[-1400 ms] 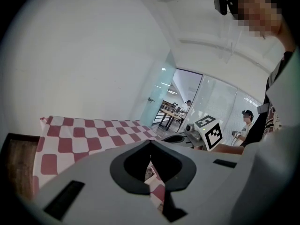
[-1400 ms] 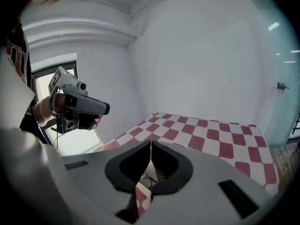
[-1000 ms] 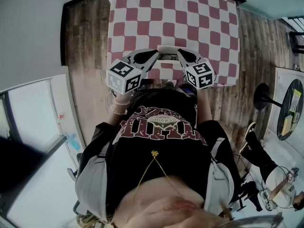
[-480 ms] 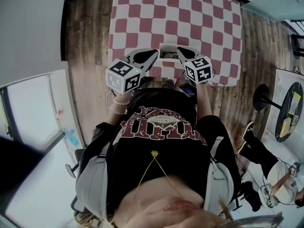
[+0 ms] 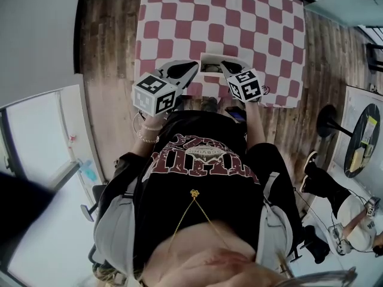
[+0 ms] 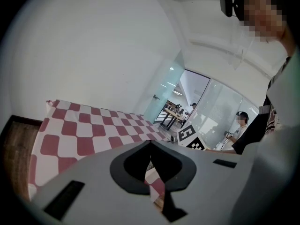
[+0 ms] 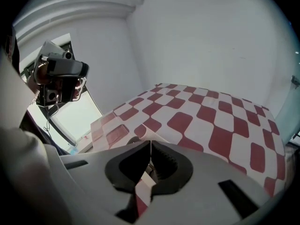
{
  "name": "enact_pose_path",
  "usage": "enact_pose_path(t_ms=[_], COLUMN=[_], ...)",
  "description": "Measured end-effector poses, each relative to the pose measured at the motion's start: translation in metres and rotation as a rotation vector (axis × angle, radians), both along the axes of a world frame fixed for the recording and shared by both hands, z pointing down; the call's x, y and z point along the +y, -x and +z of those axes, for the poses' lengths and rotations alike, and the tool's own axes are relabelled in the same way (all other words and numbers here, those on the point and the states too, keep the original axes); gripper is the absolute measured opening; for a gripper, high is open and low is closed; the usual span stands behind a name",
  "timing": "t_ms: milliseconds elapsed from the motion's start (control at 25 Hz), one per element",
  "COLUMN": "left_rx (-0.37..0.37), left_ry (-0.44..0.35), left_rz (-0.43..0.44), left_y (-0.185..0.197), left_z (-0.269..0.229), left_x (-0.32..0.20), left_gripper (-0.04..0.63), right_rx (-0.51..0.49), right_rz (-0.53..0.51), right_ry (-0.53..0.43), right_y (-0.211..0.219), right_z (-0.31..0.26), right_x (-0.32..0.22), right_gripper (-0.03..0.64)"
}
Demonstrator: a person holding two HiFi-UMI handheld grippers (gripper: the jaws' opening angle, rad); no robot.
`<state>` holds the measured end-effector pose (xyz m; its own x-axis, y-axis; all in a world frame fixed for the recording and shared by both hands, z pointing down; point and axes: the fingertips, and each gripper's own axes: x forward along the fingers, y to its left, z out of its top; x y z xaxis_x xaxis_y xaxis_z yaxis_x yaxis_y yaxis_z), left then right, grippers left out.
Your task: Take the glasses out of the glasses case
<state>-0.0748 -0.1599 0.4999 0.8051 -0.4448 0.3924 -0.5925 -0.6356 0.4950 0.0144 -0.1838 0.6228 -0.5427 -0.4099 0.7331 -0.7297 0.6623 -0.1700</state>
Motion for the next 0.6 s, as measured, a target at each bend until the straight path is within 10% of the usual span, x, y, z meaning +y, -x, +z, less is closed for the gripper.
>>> enact_pose_path(t_ms=[600], left_rx=[0.014], left_ry=[0.012], left_rz=[0.011], left_y=[-0.004], left_z=[0.006], left_x=[0.001], left_gripper=[0.008], right_rx=[0.193], right_rz=[-0.141], right_ry=[0.006], right_y=[-0.005], right_z=[0.027], right_x=[0.02], right_gripper=[0.023])
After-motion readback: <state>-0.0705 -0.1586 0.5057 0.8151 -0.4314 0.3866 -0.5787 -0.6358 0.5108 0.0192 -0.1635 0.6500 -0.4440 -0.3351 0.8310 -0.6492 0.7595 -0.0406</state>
